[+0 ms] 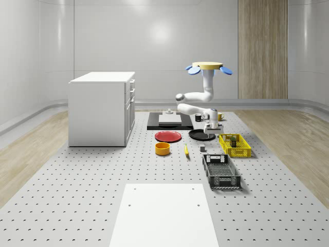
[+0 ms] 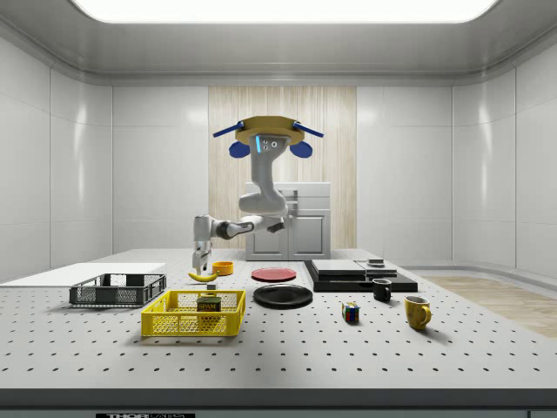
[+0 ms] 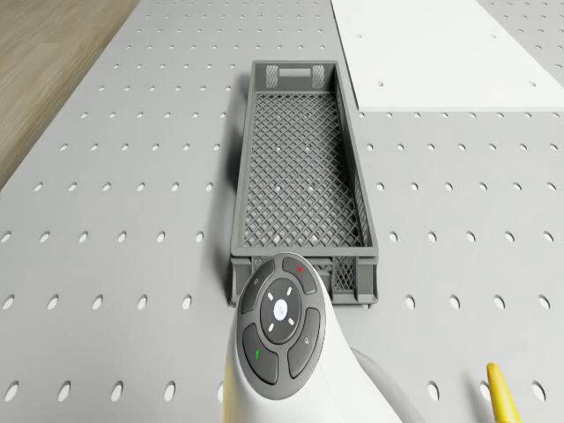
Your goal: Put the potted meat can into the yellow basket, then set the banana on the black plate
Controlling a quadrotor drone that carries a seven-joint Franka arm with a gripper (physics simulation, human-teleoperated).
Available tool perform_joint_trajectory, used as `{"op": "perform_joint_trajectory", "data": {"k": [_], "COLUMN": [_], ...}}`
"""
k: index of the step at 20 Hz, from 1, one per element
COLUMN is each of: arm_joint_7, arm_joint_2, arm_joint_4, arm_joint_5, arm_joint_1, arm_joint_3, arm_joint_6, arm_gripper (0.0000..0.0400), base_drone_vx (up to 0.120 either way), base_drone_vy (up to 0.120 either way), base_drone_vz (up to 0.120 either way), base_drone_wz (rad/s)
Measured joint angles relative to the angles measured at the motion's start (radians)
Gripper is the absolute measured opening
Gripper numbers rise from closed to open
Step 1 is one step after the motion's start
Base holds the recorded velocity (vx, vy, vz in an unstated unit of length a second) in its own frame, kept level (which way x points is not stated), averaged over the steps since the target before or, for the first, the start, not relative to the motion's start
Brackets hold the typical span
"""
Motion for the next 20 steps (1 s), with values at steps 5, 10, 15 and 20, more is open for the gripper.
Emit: {"op": "perform_joint_trajectory", "data": {"k": [5,10,15,20], "arm_joint_7": [-0.001,-0.002,-0.003,-0.004], "arm_joint_2": [0.002,0.004,0.006,0.008], "arm_joint_4": [0.0,0.0,-0.001,-0.001], "arm_joint_5": [-0.001,-0.002,-0.003,-0.004], "arm_joint_1": [0.001,0.003,0.004,0.005], "arm_joint_3": [0.0,-0.001,-0.001,-0.002], "arm_joint_6": [-0.002,-0.004,-0.006,-0.008], "arm_gripper": [0.04,0.04,0.04,0.04], "base_drone_vx": [0.0,0.0,0.0,0.0], "base_drone_vy": [-0.12,-0.12,-0.12,-0.12], "base_drone_vz": [-0.048,-0.04,0.0,0.0], "base_drone_wz": [0.0,0.0,0.0,0.0]}}
